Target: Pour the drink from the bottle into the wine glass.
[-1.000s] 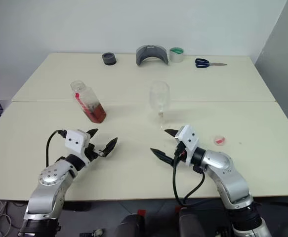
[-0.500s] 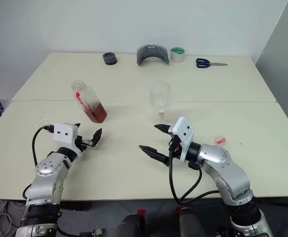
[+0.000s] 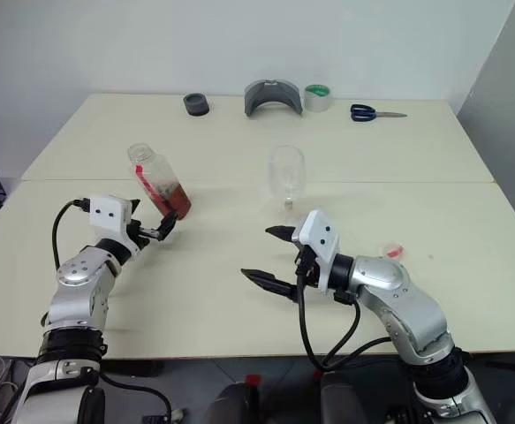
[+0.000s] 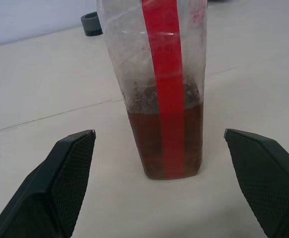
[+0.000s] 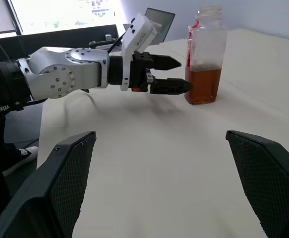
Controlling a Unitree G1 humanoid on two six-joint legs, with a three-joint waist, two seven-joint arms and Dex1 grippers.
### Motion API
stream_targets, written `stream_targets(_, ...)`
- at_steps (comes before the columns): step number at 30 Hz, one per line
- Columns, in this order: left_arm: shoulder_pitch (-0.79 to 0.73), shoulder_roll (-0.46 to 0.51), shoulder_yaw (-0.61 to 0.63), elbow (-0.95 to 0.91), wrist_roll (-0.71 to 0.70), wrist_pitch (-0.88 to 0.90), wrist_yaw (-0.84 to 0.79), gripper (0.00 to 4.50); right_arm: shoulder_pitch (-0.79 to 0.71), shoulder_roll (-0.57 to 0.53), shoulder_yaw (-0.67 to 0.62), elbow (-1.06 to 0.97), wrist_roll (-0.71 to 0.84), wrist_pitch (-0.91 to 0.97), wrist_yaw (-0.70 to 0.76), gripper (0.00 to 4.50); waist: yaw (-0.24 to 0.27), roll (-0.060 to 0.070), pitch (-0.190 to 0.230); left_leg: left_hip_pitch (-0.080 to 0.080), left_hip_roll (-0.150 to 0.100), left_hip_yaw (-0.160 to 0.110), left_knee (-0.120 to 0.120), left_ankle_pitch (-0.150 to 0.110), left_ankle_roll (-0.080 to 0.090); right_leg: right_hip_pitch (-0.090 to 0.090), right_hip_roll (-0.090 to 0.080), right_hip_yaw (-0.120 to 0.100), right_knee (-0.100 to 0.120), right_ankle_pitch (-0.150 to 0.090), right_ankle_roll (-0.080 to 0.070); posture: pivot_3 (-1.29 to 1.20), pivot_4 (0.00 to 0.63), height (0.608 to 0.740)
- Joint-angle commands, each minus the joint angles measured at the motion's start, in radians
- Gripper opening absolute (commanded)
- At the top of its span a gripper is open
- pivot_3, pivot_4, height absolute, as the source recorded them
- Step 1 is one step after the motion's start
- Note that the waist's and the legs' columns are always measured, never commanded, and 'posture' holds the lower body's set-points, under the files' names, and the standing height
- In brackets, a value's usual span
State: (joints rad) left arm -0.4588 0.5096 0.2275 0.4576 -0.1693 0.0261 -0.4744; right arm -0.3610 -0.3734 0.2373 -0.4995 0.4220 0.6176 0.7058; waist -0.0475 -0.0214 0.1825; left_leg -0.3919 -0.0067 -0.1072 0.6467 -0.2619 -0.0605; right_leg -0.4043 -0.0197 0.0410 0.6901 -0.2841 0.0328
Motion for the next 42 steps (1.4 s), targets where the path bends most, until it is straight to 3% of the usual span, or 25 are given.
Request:
stream_targets(1, -0.039, 0.024, -0.003, 0.018, 0.009, -0.033, -0.013, 4.50, -0.019, -0.004, -0.006, -0.033, 0.017, -0.016, 0.011, 4.47, 0.000, 0.000, 0.000, 0.000, 0.000, 0.000, 0.000, 0.000, 0.000, 0.000, 0.000, 0.000, 0.000, 0.000, 0.000, 0.00, 0.150, 0.740)
stream_targets(15, -0.192, 0.028, -0.016, 0.193, 0.018, -0.078, -0.047, 4.50, -0.033, -0.004, -0.007, -0.021, 0.007, -0.020, 0.008, 4.47, -0.001, 0.000, 0.000, 0.000, 0.000, 0.000, 0.000, 0.000, 0.000, 0.000, 0.000, 0.000, 0.000, 0.000, 0.000, 0.00, 0.150, 0.740)
stream_targets(18, -0.216, 0.025, -0.015, 0.229, 0.014, -0.085, -0.059, 3.88, -0.035, -0.006, -0.007, -0.023, 0.005, -0.021, 0.008, 4.50, -0.001, 0.000, 0.000, -0.001, 0.000, 0.000, 0.000, 0.000, 0.000, 0.000, 0.000, 0.000, 0.000, 0.000, 0.000, 0.00, 0.150, 0.740)
stream_targets(24, -0.232, 0.012, -0.023, 0.244, 0.007, -0.089, -0.086, 2.05, -0.033, -0.010, -0.020, -0.031, 0.001, -0.021, -0.004, 4.50, -0.001, 0.000, 0.000, -0.001, 0.000, 0.000, 0.000, 0.000, 0.000, 0.000, 0.000, 0.000, 0.000, 0.000, 0.000, 0.00, 0.150, 0.740)
stream_targets(26, -0.221, 0.000, -0.053, 0.199, 0.018, -0.086, -0.107, 1.71, -0.028, -0.012, -0.053, -0.033, -0.008, -0.031, -0.032, 4.50, -0.001, 0.000, 0.000, -0.001, 0.000, 0.000, 0.000, 0.000, 0.000, 0.000, 0.000, 0.000, 0.000, 0.000, 0.000, 0.00, 0.150, 0.740)
stream_targets(35, -0.252, -0.059, -0.171, -0.004, 0.090, -0.045, -0.080, 1.68, 0.031, -0.053, -0.184, -0.073, -0.035, -0.067, -0.127, 4.50, 0.015, 0.000, 0.000, -0.004, -0.001, -0.002, 0.002, 0.000, 0.000, -0.002, 0.000, -0.001, 0.000, 0.000, 0.000, 0.00, 0.150, 0.740)
stream_targets(42, -0.381, -0.063, -0.267, 0.072, 0.213, -0.142, -0.048, 1.68, 0.017, -0.057, -0.237, -0.055, -0.041, -0.084, -0.161, 4.50, 0.013, 0.000, 0.000, -0.004, -0.001, -0.001, 0.002, 0.000, 0.000, -0.002, 0.000, -0.001, 0.000, 0.000, 0.000, 0.00, 0.150, 0.740)
